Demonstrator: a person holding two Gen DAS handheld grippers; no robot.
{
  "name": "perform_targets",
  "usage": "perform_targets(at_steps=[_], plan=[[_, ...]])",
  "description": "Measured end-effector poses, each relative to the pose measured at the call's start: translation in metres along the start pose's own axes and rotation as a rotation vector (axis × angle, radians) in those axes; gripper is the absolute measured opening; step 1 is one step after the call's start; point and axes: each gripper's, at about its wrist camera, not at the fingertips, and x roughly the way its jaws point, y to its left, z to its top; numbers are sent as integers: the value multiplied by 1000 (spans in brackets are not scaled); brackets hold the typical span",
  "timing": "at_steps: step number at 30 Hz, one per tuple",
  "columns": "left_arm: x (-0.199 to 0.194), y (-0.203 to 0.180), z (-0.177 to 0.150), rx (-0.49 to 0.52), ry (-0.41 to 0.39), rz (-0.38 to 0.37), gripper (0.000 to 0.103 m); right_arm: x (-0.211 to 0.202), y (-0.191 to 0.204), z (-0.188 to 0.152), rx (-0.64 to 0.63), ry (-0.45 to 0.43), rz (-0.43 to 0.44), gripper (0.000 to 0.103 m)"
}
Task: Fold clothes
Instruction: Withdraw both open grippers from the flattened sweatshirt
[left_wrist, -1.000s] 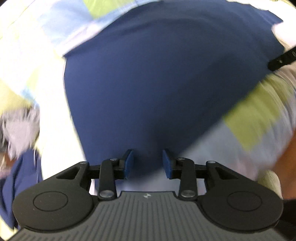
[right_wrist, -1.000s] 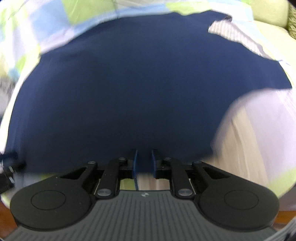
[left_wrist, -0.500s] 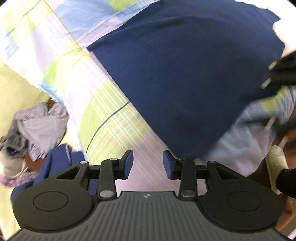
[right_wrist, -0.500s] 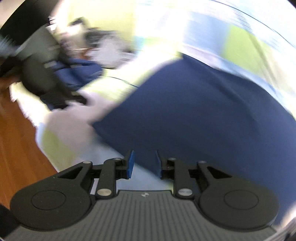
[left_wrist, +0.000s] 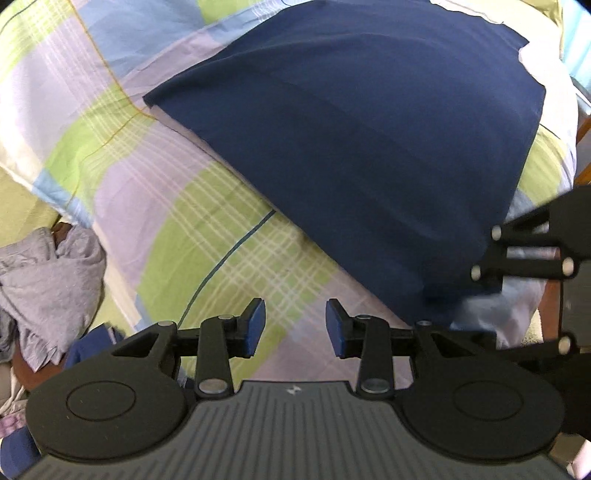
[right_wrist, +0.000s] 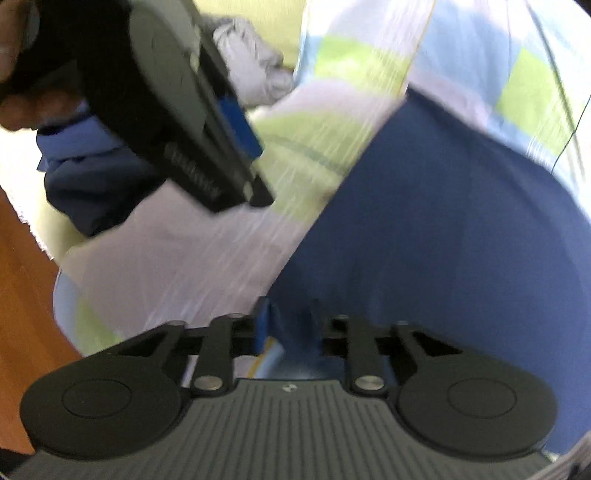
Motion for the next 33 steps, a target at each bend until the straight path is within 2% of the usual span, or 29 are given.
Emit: perform_targets(at_steps=[2,3,7,9,11,13,15,18,19,20,21,23,24,27,28,29,30,31,32,33], plan=[[0,-3,0,6,0,-17,44,2,6,-1,4,-6,-16,4],[1,-3,1,11,2,-22,44,2,6,0,17,-3,-21,3],[0,-1,5,16,-8,-46,44,-5,13,-4,34,-11,-27,2],[-3,0,9,10,-27,-82,44,-15,18,-9,23,-19,-21,2],[0,-1,12,6,-31,-110,47,-16,24,-26,-3,16,-23,3],[6,-4,15,20,-11,-110,47,-10,27,-37,-42,34,-27,3],[6,-8,22,58,-14,-88,47,-14,22,-33,-20,26,-6,2],[4,-6,36,85,-30,-62,48,-32,8,-12,76,-32,-14,5],[5,-4,41,88,-34,-51,48,-38,0,-6,137,-72,-32,8],[10,0,49,83,-37,-43,50,-39,-9,-4,213,-105,-62,16],[19,2,51,79,-3,-59,51,-30,-15,-7,281,-85,-83,17],[36,5,57,72,66,-91,52,-7,-13,-16,339,47,-42,10],[44,7,58,72,99,-106,52,-6,-10,-20,360,70,-25,10],[38,3,48,153,150,-124,52,-25,2,-24,485,109,120,11],[33,6,48,165,152,-126,53,-37,2,-24,585,116,153,16],[29,10,49,178,153,-129,53,-51,0,-24,685,99,105,30],[25,13,49,191,154,-132,53,-59,-3,-23,752,93,18,47],[20,17,50,203,156,-134,53,-64,-8,-21,832,96,-90,54],[16,21,51,216,155,-139,53,-70,-13,-19,908,98,-193,56],[13,27,58,228,138,-162,54,-72,-17,-18,969,100,-252,56]])
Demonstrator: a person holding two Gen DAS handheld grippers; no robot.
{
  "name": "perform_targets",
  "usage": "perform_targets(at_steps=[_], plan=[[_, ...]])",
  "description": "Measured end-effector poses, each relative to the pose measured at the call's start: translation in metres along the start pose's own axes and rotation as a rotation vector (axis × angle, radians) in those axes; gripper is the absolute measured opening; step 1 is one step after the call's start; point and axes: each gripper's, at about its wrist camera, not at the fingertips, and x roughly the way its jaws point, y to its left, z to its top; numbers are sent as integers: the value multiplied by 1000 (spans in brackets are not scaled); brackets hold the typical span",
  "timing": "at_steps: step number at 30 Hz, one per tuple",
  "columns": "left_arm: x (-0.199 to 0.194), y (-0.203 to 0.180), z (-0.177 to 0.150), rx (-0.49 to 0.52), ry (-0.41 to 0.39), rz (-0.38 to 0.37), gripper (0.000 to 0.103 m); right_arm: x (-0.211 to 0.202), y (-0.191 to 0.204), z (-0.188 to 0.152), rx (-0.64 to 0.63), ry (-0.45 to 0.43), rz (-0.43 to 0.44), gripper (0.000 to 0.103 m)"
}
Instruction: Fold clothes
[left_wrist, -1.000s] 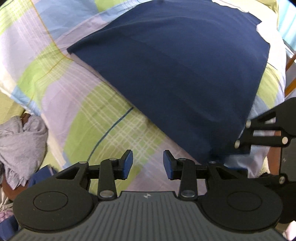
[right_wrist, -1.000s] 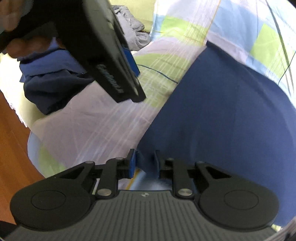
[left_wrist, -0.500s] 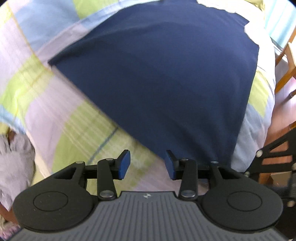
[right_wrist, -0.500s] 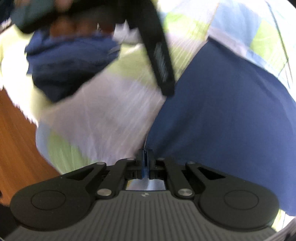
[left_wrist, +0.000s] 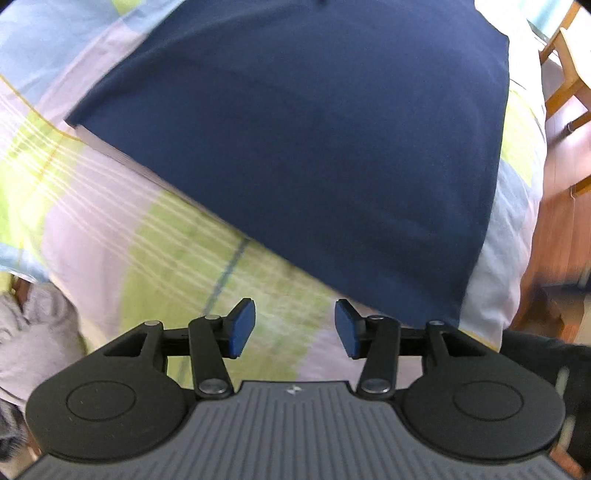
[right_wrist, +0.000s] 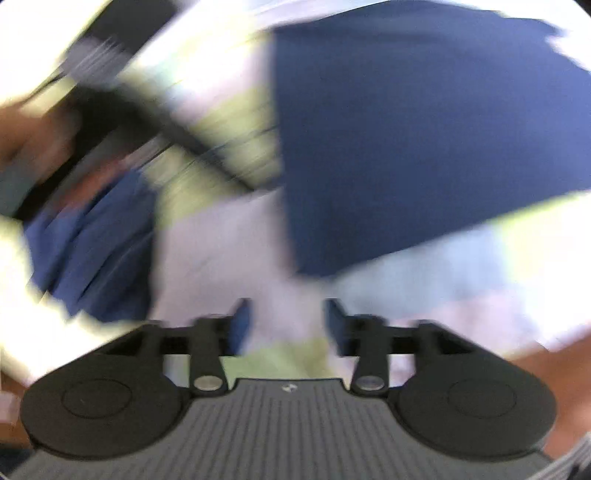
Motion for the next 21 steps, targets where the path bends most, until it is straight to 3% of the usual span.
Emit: perform_targets(at_steps=[3,5,6,8,11,16,21], plan=[[-18,22,15,54,-49,-19,55,-9,2,16,358,-86,-206,62],[-33,37,26,80,-64,-9,63,-17,21,25,523,-157,-317,70],[-42,45,33,97,-69,4,65,-19,27,29,548,-171,-340,78],[-56,51,39,137,-86,53,72,-26,54,46,601,-193,-391,83],[-80,56,45,179,-122,109,78,-37,84,60,586,-237,-436,96],[-113,58,47,202,-173,92,78,-75,118,66,643,-315,-561,102],[-150,40,49,252,-234,56,78,-119,132,61,719,-365,-582,102]])
